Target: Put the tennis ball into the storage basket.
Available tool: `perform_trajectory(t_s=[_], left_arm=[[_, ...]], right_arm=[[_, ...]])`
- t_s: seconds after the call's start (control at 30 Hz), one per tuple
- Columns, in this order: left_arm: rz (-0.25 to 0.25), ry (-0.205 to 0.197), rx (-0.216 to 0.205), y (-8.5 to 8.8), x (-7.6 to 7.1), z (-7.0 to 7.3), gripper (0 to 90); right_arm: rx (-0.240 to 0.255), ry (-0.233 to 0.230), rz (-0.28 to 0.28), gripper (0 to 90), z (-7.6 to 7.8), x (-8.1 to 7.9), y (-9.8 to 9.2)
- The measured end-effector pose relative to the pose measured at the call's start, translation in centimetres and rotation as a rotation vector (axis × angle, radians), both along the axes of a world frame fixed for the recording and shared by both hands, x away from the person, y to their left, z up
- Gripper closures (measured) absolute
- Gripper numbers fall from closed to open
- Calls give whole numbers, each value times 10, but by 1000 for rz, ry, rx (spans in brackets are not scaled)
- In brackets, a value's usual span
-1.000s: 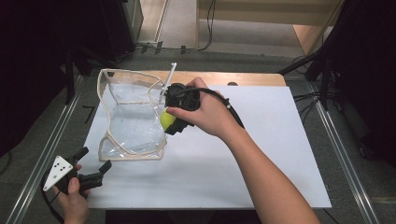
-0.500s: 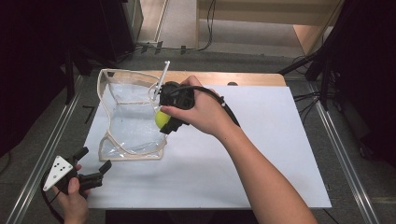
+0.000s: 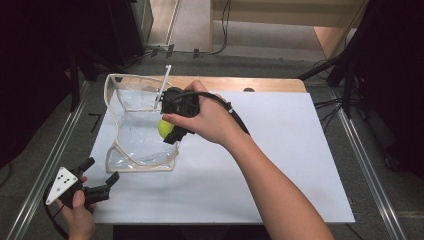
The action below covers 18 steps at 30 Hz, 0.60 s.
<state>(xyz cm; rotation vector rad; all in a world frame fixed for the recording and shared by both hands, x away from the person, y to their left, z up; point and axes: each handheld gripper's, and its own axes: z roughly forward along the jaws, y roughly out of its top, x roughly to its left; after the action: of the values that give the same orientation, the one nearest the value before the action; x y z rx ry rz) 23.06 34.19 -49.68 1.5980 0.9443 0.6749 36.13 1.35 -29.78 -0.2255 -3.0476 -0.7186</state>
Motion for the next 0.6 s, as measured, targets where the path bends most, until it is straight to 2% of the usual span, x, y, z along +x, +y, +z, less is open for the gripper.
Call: perform_trajectory(t_s=[0.6], left_arm=[[-2,0,-4,0,0,0,0]], right_arm=[[-25,10,11,229,-6,2,27]])
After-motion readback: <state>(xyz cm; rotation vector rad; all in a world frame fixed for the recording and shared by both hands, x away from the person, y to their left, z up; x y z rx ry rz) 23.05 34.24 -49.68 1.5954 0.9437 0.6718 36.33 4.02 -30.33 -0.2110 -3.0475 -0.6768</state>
